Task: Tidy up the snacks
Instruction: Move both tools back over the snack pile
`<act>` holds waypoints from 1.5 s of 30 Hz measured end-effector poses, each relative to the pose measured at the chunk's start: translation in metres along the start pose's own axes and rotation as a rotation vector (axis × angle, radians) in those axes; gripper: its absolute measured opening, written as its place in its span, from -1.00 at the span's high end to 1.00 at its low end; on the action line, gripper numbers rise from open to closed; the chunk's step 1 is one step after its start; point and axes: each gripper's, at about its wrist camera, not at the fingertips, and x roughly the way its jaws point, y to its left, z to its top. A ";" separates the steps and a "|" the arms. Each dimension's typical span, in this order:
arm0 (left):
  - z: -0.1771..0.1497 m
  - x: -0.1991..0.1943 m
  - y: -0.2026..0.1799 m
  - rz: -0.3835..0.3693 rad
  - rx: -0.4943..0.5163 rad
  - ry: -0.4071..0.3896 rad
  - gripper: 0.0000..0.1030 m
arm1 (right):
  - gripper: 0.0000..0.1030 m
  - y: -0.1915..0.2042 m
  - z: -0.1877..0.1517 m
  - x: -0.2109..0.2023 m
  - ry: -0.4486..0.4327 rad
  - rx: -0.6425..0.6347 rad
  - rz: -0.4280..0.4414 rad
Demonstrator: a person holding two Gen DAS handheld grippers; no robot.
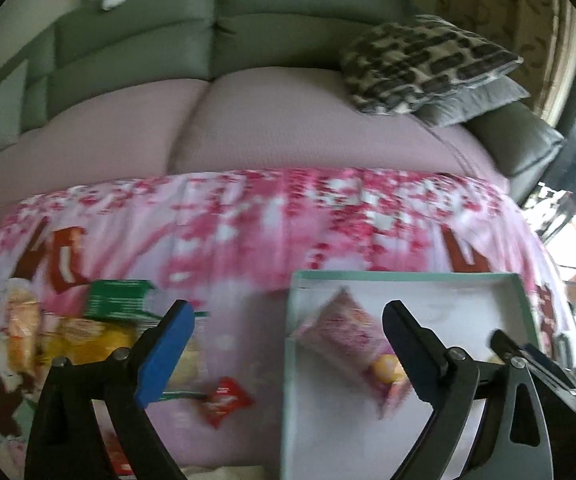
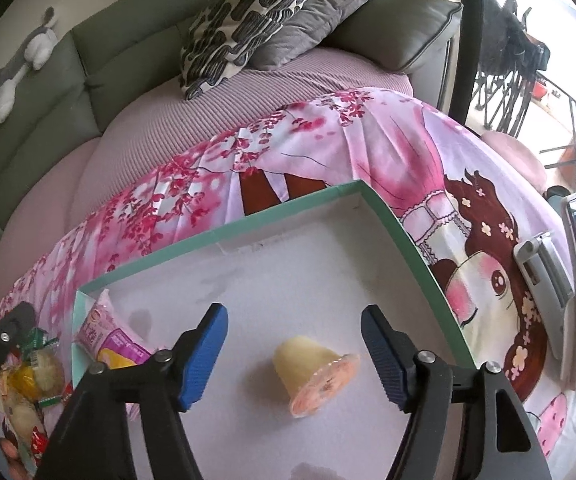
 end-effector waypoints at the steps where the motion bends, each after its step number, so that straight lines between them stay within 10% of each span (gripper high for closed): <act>1: 0.000 -0.001 0.006 0.026 -0.004 -0.004 -0.91 | -0.57 0.000 -0.001 0.001 0.015 -0.001 -0.005; 11: -0.014 -0.016 0.065 0.179 -0.066 -0.026 -0.93 | -0.59 0.009 -0.007 0.000 0.069 -0.049 -0.001; 15: -0.022 -0.028 0.081 0.201 -0.092 -0.033 -0.93 | -0.97 0.015 -0.009 -0.003 0.065 -0.070 0.000; 45: -0.098 -0.107 0.232 0.345 -0.357 -0.044 -0.93 | -1.00 0.116 -0.050 -0.038 0.083 -0.224 0.236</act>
